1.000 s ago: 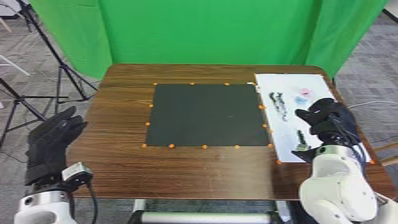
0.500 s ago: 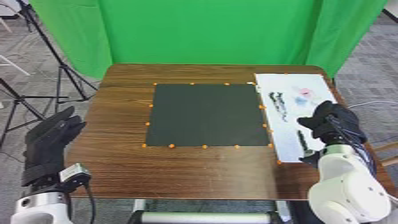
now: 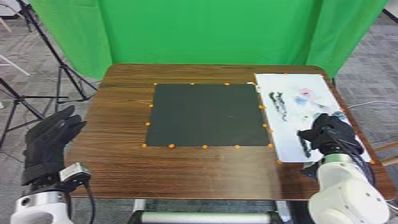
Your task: Arrange flowers
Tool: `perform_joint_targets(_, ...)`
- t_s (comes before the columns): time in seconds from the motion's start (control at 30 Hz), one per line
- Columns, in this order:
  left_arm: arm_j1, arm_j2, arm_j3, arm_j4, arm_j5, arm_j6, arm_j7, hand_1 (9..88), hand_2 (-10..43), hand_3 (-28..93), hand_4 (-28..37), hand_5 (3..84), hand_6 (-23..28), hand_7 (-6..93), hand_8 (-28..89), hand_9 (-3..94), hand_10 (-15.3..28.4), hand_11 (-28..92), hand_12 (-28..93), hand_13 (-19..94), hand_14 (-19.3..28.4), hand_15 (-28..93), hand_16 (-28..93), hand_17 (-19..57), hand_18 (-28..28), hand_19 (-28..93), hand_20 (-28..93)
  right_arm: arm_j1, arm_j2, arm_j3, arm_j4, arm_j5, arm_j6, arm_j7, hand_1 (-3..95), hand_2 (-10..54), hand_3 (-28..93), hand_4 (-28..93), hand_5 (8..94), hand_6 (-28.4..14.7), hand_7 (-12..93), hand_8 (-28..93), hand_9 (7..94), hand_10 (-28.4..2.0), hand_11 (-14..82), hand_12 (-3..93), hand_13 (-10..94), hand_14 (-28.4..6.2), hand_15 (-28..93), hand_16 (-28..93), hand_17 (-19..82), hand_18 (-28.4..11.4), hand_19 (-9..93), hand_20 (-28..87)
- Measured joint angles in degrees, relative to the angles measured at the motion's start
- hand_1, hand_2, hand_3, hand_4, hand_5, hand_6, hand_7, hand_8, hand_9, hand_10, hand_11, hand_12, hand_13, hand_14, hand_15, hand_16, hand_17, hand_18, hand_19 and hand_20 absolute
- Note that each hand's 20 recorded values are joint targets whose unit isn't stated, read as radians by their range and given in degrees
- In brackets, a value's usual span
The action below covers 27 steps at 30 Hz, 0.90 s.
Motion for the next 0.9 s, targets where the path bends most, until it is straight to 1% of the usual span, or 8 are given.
perform_joint_targets(0.3,-1.0,-0.23,0.35,0.07,0.47,-0.30,-0.58,31.7,-0.5,78,-13.4,44.2,12.7,17.0,-11,35.9,20.9,44,6,26,27.4,68,-19,-7.4,22.8,61,9,3.6,-1.6,-3.9,4.0,1.6,-1.2,0.0,34.8,-8.5,78,-21,62.6,-8.6,32,-10,67.2,-18.2,79.4,44.5,67,-18.9,93,44,34,-27.8,93,16)
perform_joint_targets(0.5,-1.0,-0.39,0.39,0.07,0.60,-0.40,-0.84,31.7,-0.5,78,-13.3,44.2,12.7,17.0,-11,35.8,20.9,44,7,26,27.4,68,-19,-7.4,22.8,61,9,4.6,-2.3,-5.3,5.8,1.3,-1.2,0.4,35.0,-8.7,78,-21,62.4,-8.6,32,-10,67.2,-18.3,79.5,44.4,67,-18.8,93,44,34,-27.7,93,14)
perform_joint_targets(0.9,-0.8,-0.06,0.55,0.04,0.23,-0.33,-0.57,31.6,-0.6,78,-13.3,44.2,12.7,17.0,-11,35.8,20.9,44,6,26,27.4,68,-19,-7.4,22.8,61,9,4.7,-2.3,-7.2,8.0,-2.1,-1.7,3.5,35.6,-8.9,78,-21,63.1,-8.9,32,-10,67.2,-18.6,79.8,43.8,68,-19.1,93,43,34,-27.9,93,13)
